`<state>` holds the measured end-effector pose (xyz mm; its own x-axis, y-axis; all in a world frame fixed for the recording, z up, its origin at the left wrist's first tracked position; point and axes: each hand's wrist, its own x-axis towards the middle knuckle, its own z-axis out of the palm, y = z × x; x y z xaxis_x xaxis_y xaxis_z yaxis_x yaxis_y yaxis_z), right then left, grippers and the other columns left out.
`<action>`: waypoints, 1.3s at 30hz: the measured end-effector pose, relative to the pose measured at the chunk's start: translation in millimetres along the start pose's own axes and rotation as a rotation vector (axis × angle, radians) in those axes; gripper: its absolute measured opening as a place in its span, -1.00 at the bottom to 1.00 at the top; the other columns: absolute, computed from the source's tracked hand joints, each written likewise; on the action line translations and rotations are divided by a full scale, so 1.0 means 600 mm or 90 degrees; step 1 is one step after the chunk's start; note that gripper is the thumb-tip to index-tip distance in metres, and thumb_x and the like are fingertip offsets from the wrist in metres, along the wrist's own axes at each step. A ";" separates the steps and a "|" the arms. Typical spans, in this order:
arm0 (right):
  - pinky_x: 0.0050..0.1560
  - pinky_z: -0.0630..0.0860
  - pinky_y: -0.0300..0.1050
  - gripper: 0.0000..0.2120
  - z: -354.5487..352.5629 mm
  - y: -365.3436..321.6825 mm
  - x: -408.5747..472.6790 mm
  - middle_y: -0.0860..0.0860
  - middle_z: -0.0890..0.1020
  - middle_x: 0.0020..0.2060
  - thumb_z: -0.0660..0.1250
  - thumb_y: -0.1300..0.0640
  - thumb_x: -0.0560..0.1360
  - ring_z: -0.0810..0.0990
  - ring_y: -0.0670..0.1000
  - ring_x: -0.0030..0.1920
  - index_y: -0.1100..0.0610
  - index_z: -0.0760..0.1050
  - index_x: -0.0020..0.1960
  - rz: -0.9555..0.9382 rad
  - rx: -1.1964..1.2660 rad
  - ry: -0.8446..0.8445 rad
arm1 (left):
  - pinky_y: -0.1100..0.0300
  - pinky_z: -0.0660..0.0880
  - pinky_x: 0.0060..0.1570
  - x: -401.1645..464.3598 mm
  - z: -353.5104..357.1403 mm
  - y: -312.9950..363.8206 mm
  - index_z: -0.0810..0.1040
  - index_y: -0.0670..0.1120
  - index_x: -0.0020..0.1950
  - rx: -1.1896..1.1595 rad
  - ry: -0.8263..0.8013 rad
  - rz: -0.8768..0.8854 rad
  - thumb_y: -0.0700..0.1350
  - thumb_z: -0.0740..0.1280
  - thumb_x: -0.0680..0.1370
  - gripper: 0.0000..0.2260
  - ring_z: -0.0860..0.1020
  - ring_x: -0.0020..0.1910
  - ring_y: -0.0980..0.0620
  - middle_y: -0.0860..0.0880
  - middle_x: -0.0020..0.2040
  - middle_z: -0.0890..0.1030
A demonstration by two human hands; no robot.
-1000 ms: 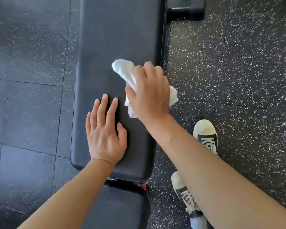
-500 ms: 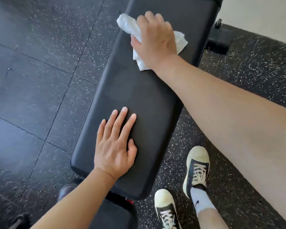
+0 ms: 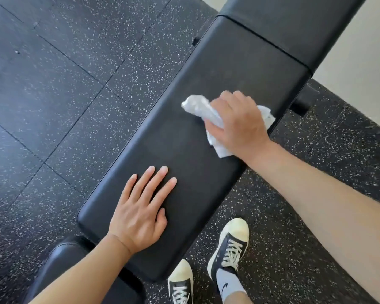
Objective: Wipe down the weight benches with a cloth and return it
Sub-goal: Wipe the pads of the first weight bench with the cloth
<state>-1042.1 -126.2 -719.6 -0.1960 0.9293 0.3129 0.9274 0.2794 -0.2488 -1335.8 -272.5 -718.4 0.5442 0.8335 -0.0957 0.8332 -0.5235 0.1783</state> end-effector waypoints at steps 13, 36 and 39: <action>-0.17 0.38 0.07 -0.73 0.043 -0.245 0.056 0.08 0.61 -0.08 0.45 -0.02 0.45 0.56 0.17 -0.10 0.15 0.58 0.03 -0.182 0.052 -0.171 | -0.19 0.03 0.63 -0.002 -0.002 0.005 0.17 0.06 0.69 0.012 -0.027 -0.014 0.02 0.21 0.55 -0.32 0.25 0.60 -0.22 -0.12 0.62 0.32; -0.24 0.39 0.06 -0.77 0.062 -0.165 0.180 0.10 0.59 -0.19 0.46 0.01 0.44 0.54 0.15 -0.22 0.18 0.59 -0.09 -0.463 0.106 -0.201 | -0.21 0.33 0.37 0.063 -0.036 0.019 0.53 -0.04 0.30 -0.069 -0.017 -0.069 -0.09 0.26 0.46 -0.60 0.48 0.31 -0.26 -0.09 0.37 0.51; -0.20 0.40 0.08 -0.76 0.052 -0.068 0.220 0.13 0.58 -0.16 0.41 0.00 0.49 0.55 0.19 -0.17 0.20 0.56 -0.07 -0.382 0.065 -0.203 | -0.15 0.39 0.19 0.114 -0.053 0.034 0.51 -0.06 0.23 -0.049 -0.022 -0.125 -0.09 0.19 0.46 -0.65 0.51 0.17 -0.23 -0.08 0.24 0.51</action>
<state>-1115.6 -7.5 -696.8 -0.7652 0.6279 0.1421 0.5974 0.7748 -0.2067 -1284.9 -220.8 -690.4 0.3764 0.9108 -0.1696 0.9142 -0.3354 0.2275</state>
